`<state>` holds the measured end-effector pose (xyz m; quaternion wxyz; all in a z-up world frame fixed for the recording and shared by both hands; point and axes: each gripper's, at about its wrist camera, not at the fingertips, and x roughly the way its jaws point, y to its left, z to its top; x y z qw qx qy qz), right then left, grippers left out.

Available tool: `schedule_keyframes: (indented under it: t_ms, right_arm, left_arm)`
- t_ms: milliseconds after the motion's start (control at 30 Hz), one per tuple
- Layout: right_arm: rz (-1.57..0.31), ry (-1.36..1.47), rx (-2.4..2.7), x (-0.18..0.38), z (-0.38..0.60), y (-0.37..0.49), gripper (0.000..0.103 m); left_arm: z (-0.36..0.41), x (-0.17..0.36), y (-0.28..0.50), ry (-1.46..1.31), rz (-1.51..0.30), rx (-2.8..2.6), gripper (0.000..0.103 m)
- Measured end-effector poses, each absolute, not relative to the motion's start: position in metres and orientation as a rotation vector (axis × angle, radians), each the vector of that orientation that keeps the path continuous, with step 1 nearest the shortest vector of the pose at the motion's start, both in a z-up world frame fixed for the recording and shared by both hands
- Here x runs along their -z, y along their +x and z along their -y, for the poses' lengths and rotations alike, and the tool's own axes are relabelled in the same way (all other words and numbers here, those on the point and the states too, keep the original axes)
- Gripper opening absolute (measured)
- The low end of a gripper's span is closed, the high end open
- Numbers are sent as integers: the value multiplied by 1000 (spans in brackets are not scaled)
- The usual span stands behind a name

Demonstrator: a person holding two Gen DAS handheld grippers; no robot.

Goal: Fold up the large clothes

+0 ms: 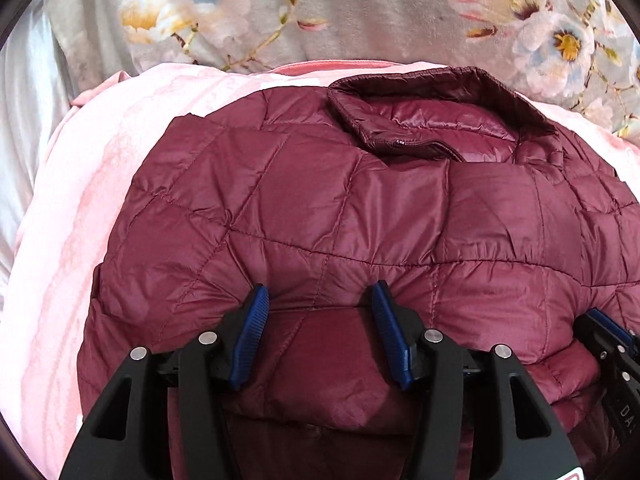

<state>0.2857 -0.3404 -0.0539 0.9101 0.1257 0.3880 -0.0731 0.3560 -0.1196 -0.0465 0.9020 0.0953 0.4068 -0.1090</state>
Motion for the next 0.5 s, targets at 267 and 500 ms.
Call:
schedule_keyframes:
  t_ms: [267, 500]
  right_arm:
    - [-803, 345, 73, 45, 355, 281, 24]
    - [-666, 459, 47, -14, 408, 310, 74]
  left_arm:
    - [114, 42, 357, 173, -851, 246, 59]
    - [94, -10, 403, -123, -943, 418, 72]
